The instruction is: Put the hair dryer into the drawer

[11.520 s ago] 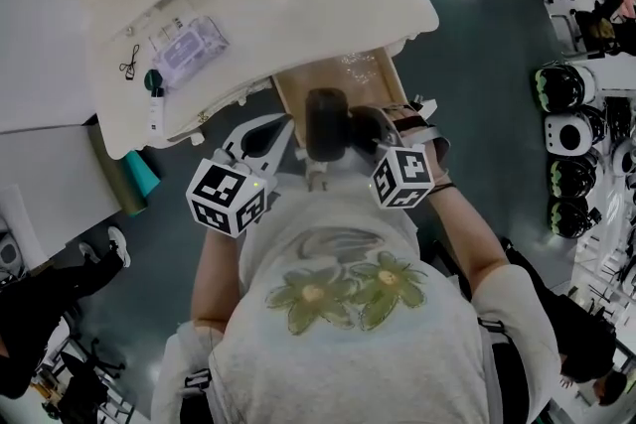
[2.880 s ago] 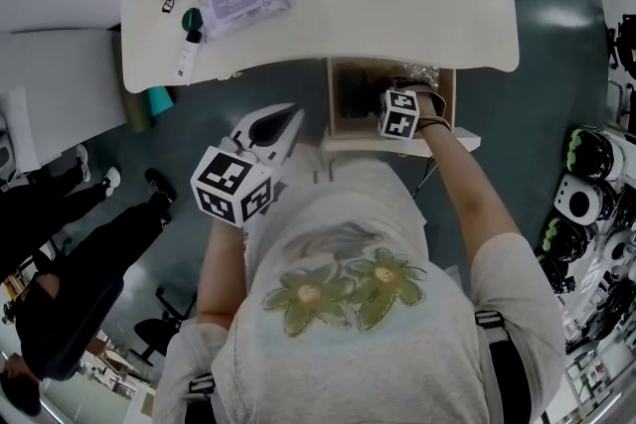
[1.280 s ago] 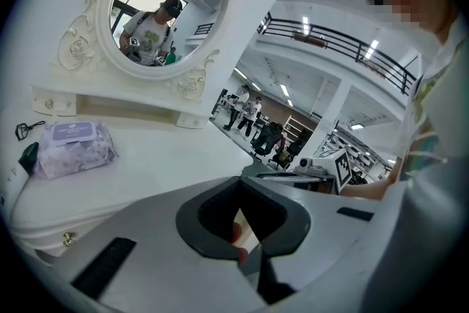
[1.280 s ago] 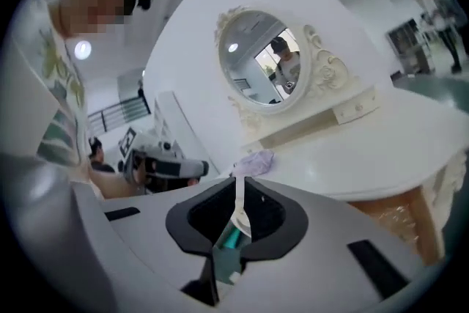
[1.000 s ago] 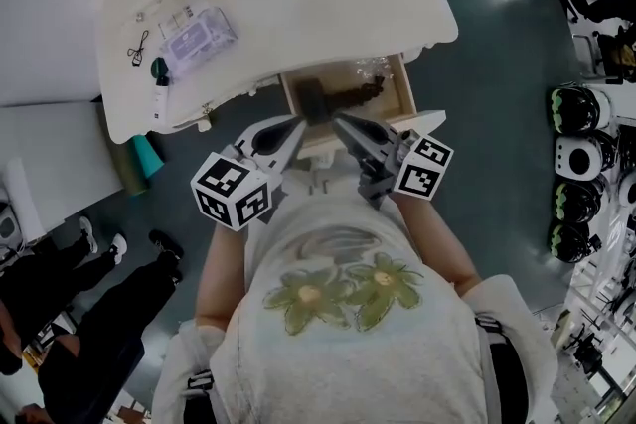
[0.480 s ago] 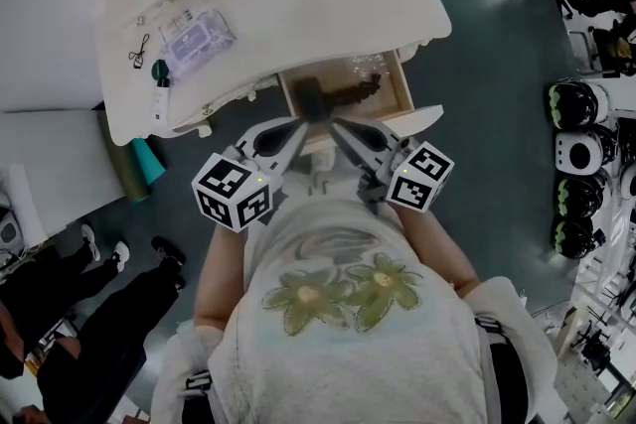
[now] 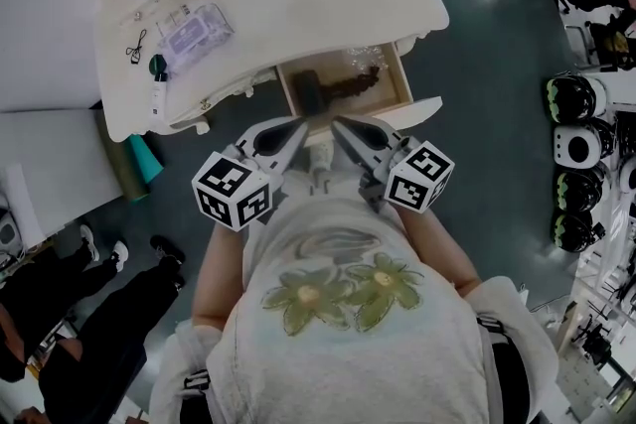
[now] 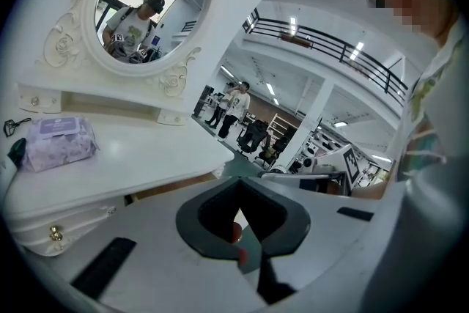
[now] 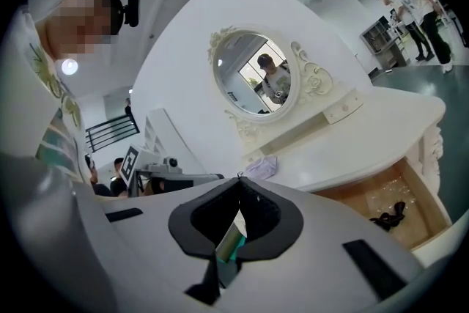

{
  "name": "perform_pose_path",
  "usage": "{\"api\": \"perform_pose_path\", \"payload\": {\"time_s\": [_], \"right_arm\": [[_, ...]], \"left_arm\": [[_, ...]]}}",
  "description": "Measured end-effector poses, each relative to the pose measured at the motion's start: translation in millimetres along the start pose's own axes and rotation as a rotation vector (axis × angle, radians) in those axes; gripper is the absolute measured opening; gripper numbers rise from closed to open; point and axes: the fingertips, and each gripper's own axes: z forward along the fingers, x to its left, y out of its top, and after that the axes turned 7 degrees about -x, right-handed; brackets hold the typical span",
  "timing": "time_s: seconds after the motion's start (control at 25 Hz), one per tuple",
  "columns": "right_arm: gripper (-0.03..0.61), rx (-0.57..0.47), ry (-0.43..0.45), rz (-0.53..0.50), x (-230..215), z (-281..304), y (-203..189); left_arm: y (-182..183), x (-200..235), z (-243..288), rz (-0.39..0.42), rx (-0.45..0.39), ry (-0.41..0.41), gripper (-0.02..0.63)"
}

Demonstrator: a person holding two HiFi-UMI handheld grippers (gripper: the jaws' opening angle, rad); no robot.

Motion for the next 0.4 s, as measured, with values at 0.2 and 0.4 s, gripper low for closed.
{"api": "perform_pose_path", "payload": {"time_s": [0.2, 0.4], "right_arm": [[0.023, 0.032, -0.038, -0.014, -3.1, -2.7, -8.5], [0.023, 0.05, -0.066, -0.013, -7.4, -9.4, -14.3]], "left_arm": [[-6.5, -0.1, -0.9, 0.002, 0.015, -0.006, 0.009], [-13.8, -3.6, 0.5, 0.008, 0.035, -0.01, 0.009]]}}
